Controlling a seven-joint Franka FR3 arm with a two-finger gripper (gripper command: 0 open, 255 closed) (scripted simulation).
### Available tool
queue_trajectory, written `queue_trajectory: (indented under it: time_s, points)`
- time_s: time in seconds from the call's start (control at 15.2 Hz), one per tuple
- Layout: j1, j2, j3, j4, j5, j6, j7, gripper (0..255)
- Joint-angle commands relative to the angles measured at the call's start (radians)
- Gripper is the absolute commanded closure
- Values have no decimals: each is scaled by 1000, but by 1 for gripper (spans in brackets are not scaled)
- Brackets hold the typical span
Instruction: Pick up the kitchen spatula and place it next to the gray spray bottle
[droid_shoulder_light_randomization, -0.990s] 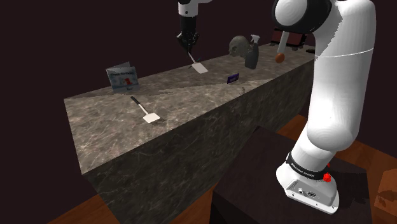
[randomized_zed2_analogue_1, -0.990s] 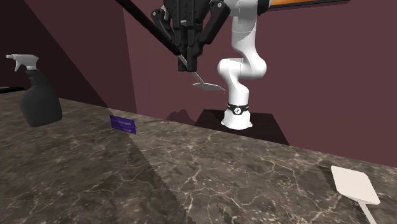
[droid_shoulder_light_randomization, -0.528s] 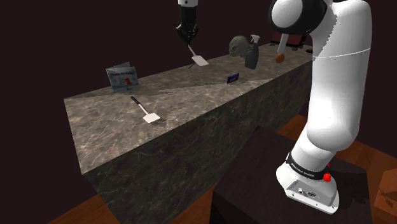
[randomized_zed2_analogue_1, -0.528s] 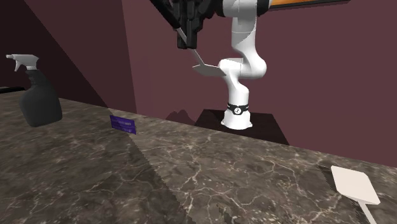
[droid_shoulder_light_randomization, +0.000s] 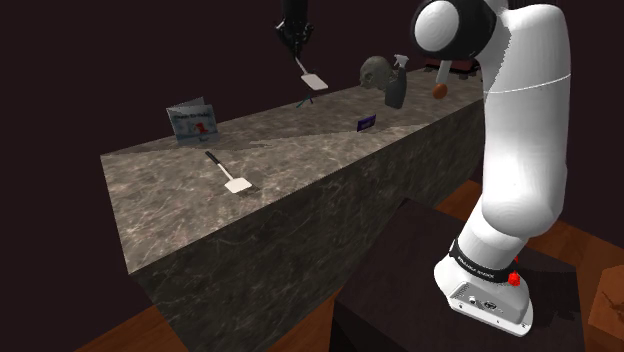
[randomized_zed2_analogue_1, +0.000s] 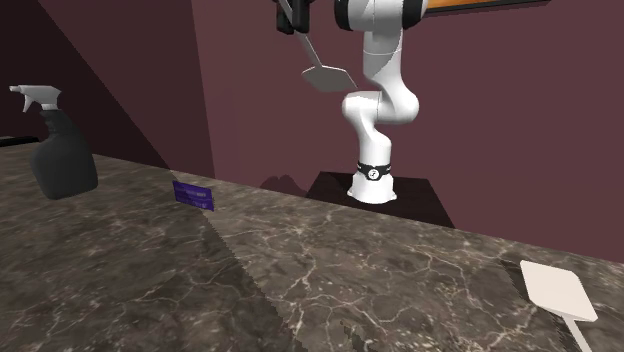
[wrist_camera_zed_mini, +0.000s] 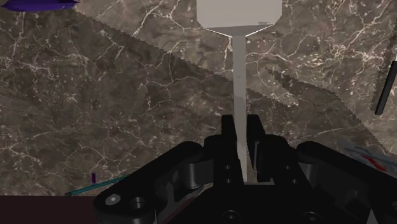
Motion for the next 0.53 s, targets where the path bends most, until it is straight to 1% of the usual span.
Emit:
queue_trajectory:
  time_s: [0.0, 0.13, 0.26, 0.46]
  points:
    - [-4, 29, 0, 77, 3, -49, 0, 255]
    - [-8, 60, 1, 155, 6, -95, -1, 255]
    - [-33, -5, -10, 50, 6, -56, -39, 255]
    - [-71, -77, -27, -61, 8, -18, -98, 255]
